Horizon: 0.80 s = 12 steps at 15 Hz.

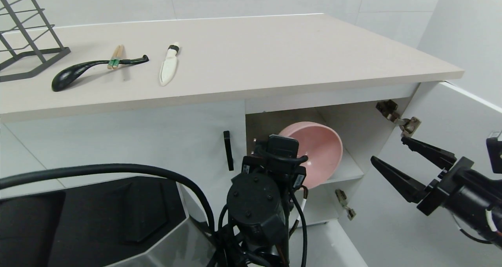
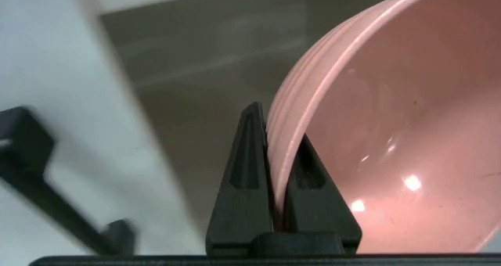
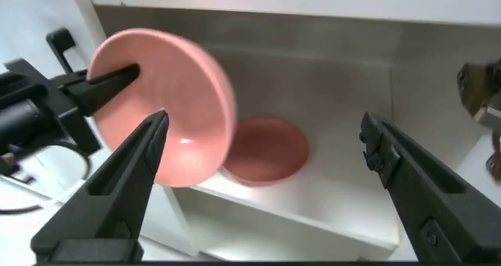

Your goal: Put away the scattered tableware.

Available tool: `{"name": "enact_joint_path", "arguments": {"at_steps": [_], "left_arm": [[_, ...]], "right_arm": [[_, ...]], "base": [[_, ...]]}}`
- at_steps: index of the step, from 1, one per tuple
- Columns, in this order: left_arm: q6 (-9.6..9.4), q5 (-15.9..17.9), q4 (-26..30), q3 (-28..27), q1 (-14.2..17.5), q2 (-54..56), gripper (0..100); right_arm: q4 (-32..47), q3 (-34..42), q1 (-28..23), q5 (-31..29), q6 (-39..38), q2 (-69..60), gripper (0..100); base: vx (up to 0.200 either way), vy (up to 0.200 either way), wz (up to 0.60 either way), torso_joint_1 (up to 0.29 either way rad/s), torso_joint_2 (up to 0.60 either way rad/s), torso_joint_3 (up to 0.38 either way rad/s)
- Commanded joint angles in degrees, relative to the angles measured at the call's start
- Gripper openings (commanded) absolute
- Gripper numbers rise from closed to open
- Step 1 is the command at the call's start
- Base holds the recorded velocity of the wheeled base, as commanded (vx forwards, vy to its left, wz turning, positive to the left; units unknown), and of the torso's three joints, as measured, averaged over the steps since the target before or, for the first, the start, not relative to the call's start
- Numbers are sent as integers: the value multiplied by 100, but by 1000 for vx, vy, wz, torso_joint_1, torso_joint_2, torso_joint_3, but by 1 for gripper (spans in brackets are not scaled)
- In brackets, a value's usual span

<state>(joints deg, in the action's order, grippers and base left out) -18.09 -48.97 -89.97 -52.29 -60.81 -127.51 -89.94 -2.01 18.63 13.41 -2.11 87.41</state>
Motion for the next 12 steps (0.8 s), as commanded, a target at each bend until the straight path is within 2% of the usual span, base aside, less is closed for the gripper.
{"name": "enact_joint_path", "arguments": {"at_steps": [1,4,6,9,12], "left_arm": [[42,-7,-3,-177,-98,-72,0],[-45,1,-3,-194,-318,-72,0],[-221,19,-3,-467,-327,-98,0],[-221,81,-3,-572,-318,-98,0],[-239,546,-3,-581,-335,-98,0]], "right_arm": [[-6,-36,36,4,-255,277,100],[-6,-247,-333,-5,-387,1182,100],[-6,-414,-483,-5,-387,1490,100],[-6,-467,-500,-5,-387,1446,100],[-6,-564,-518,-5,-387,1358,100]], "base": [[0,0,0,0,0,0],[0,0,0,0,0,0],[0,0,0,0,0,0],[0,0,0,0,0,0],[0,0,0,0,0,0]]}}
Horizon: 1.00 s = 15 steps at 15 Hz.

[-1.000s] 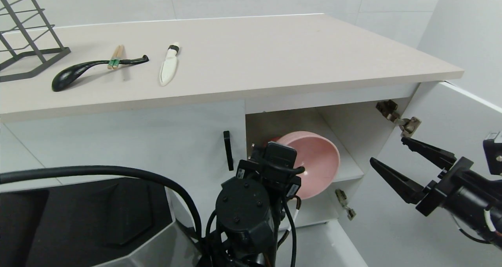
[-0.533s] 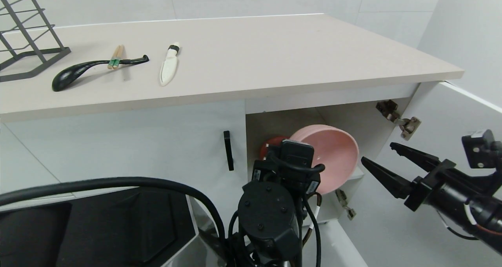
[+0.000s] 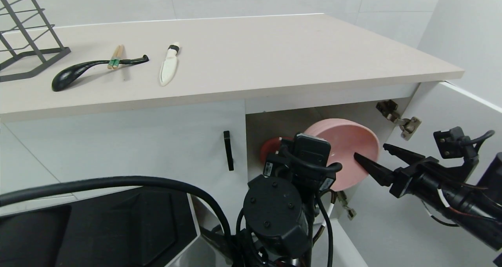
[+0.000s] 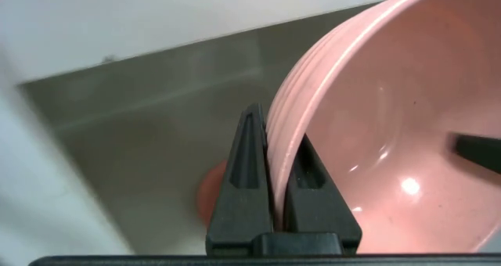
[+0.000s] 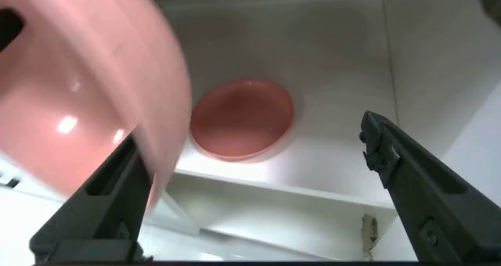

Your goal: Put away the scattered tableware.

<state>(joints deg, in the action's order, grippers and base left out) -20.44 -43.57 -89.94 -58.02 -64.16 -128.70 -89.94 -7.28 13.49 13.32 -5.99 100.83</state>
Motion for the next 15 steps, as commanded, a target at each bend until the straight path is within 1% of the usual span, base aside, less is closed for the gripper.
{"name": "enact_joint_path", "arguments": {"at_steps": [1,2,3,4,7,8,11,12,13,14,15], "left_arm": [[5,147,-6,-8,-26,20,0],[14,244,-6,-17,-44,20,0],[32,411,-6,-17,-44,20,0],[14,463,-6,-26,-35,20,0],[49,463,-6,-140,-18,-15,0],[76,463,-6,-210,-35,-15,0],[76,455,-6,-219,-44,-42,0],[84,411,-6,-228,-44,-77,0],[111,402,-6,-228,-44,-77,0],[199,402,-6,-219,-44,-77,0],[207,402,-6,-201,-44,-77,0]], "right_arm": [[-6,-54,-31,4,1,-28,100],[-6,-81,-49,4,-8,-160,100],[-6,-107,-40,4,-8,-292,100],[-6,-107,-14,4,-8,-450,100],[-6,-107,13,4,1,-652,100],[-6,-90,22,4,-8,-652,0],[-6,-46,206,4,-8,-714,0],[-6,-19,408,4,-8,-749,0],[-6,-19,461,4,-8,-793,0],[-6,-19,470,4,-8,-793,0],[-6,-19,461,4,-8,-793,0]], "base": [[0,0,0,0,0,0],[0,0,0,0,0,0],[0,0,0,0,0,0],[0,0,0,0,0,0],[0,0,0,0,0,0],[0,0,0,0,0,0],[0,0,0,0,0,0],[0,0,0,0,0,0],[0,0,0,0,0,0],[0,0,0,0,0,0],[0,0,0,0,0,0]]}}
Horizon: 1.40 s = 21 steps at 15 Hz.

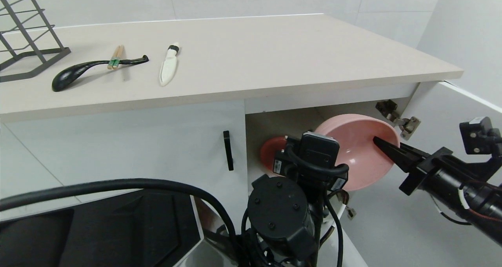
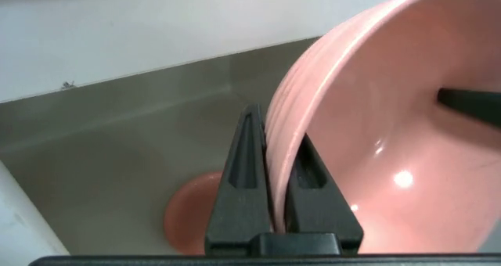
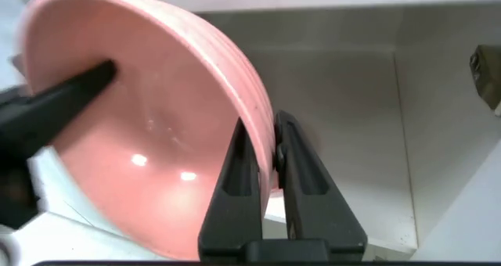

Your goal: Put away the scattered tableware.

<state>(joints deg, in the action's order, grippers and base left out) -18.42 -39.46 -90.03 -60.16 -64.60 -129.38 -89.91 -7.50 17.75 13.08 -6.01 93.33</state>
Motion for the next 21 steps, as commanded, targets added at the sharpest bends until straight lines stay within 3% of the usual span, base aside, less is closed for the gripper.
{"name": "enact_joint_path", "arguments": {"at_steps": [1,6,9,10,11,12,15,16,17,18,20,21], "left_arm": [[-4,-9,3,31,-9,-8,100],[-48,79,3,242,-457,589,100],[-48,149,3,1226,-202,1363,100],[-48,149,3,1226,-202,1363,100],[-39,677,99,1947,88,1925,100],[14,958,99,2210,184,2136,100],[119,1608,99,3362,176,2822,100],[304,2223,91,4039,211,3200,100],[383,2566,99,4355,281,3393,100],[462,3603,117,5137,712,3797,100],[497,5115,99,5972,1564,4114,100],[524,5713,240,6016,2056,4219,100]], "right_arm": [[-9,3,36,28,-5,-43,0],[-9,47,-17,28,3,141,0],[-9,82,-17,28,3,177,0],[-9,82,-17,28,3,177,0],[-9,91,-17,28,3,203,0],[-9,99,-17,28,3,238,0],[-9,152,-17,28,3,344,0],[-9,152,-17,28,3,414,0],[-9,152,-26,28,3,440,0],[-9,161,-26,28,3,528,0],[-9,170,-26,28,3,590,0],[-9,178,-26,28,3,616,0]], "base": [[0,0,0,0,0,0],[0,0,0,0,0,0],[0,0,0,0,0,0],[0,0,0,0,0,0],[0,0,0,0,0,0],[0,0,0,0,0,0],[0,0,0,0,0,0],[0,0,0,0,0,0],[0,0,0,0,0,0],[0,0,0,0,0,0],[0,0,0,0,0,0],[0,0,0,0,0,0]]}}
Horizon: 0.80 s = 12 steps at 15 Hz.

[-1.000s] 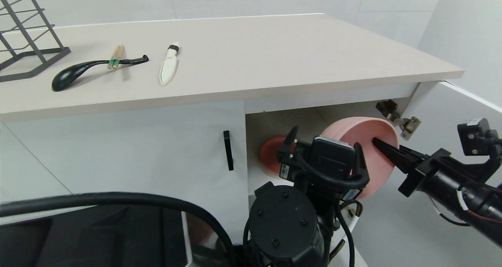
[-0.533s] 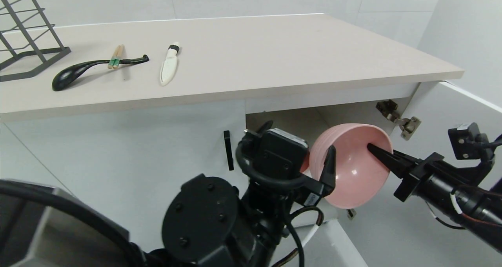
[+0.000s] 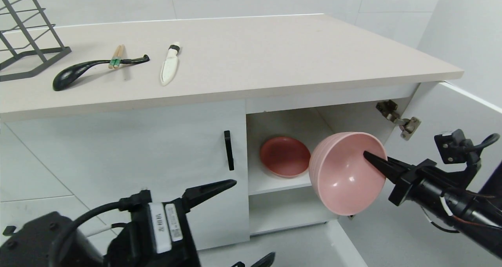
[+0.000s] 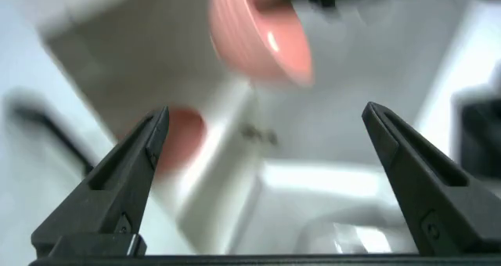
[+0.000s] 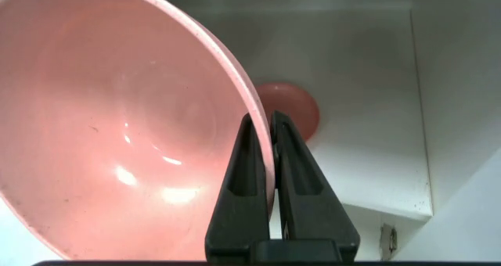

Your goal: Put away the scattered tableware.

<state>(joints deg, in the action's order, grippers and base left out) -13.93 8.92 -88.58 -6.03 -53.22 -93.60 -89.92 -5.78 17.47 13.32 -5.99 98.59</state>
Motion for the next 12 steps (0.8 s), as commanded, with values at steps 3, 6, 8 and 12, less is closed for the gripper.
{"name": "enact_joint_path", "arguments": {"at_steps": [3,6,8,12], "left_arm": [[180,1252,622,603,1605,1265,100],[145,1718,3031,603,1684,3208,100],[207,1727,4859,603,2167,5027,100],[567,1402,6406,392,3986,7681,100]], "right_arm": [[-8,7,-7,4,1,108,0],[-8,59,-86,4,1,108,0],[-8,77,-156,4,1,126,0],[-8,261,-156,4,1,258,0]], "base": [[0,0,0,0,0,0],[0,0,0,0,0,0],[0,0,0,0,0,0],[0,0,0,0,0,0]]}}
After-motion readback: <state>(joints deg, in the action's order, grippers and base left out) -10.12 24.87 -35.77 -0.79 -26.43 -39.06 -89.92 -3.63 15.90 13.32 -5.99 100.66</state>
